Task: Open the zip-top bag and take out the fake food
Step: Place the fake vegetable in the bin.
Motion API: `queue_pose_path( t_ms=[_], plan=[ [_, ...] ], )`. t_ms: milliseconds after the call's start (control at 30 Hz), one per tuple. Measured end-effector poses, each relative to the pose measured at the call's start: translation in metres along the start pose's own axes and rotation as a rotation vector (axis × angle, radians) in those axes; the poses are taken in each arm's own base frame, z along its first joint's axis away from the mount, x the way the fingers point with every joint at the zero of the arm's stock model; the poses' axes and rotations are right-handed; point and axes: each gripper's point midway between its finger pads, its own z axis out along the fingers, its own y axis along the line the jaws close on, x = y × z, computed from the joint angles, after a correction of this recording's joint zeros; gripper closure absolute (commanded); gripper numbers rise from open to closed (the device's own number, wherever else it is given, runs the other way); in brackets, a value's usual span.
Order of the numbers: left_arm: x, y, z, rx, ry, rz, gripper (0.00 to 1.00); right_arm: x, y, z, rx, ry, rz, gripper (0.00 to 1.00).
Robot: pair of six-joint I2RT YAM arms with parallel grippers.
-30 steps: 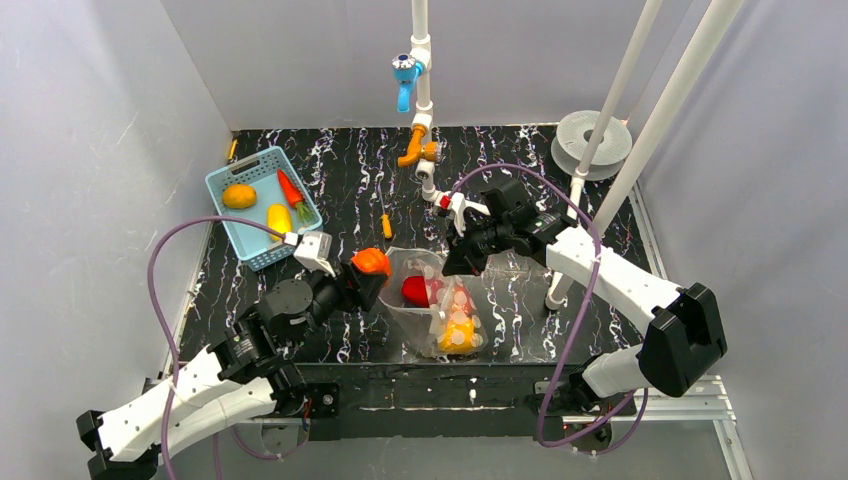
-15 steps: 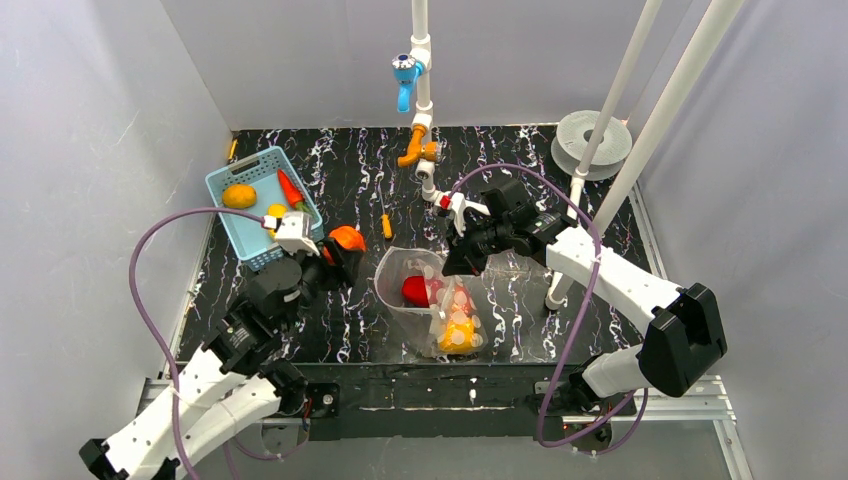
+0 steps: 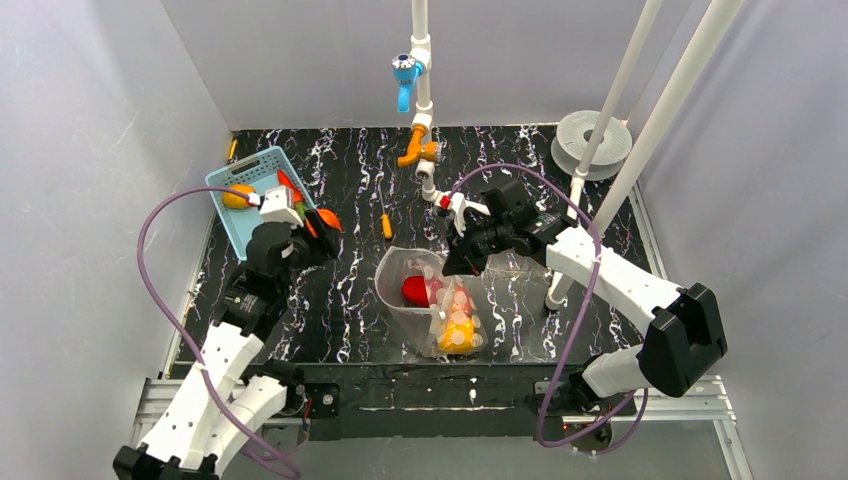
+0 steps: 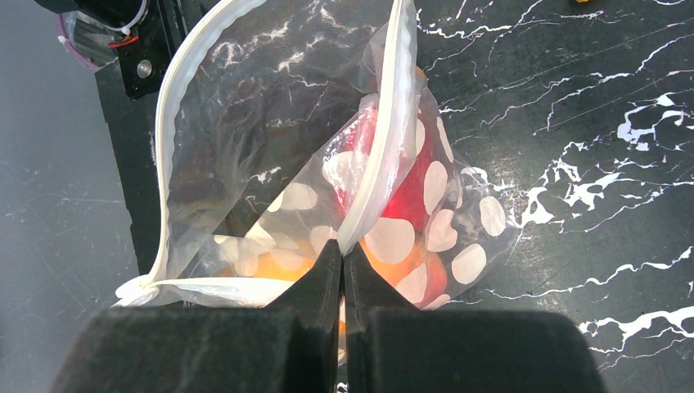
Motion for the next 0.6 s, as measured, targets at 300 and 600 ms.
queue_pose_path(
  t_ms=[300, 600],
  plan=[
    [-0.013, 0.071, 0.043, -0.215, 0.001, -0.101, 1.00, 0.003, 0.001, 0.000, -0.001, -0.001, 0.000, 0.99],
    [-0.006, 0.140, 0.096, -0.398, 0.074, -0.202, 1.00, 0.002, 0.002, 0.000, -0.007, -0.003, -0.001, 0.99]
  ],
)
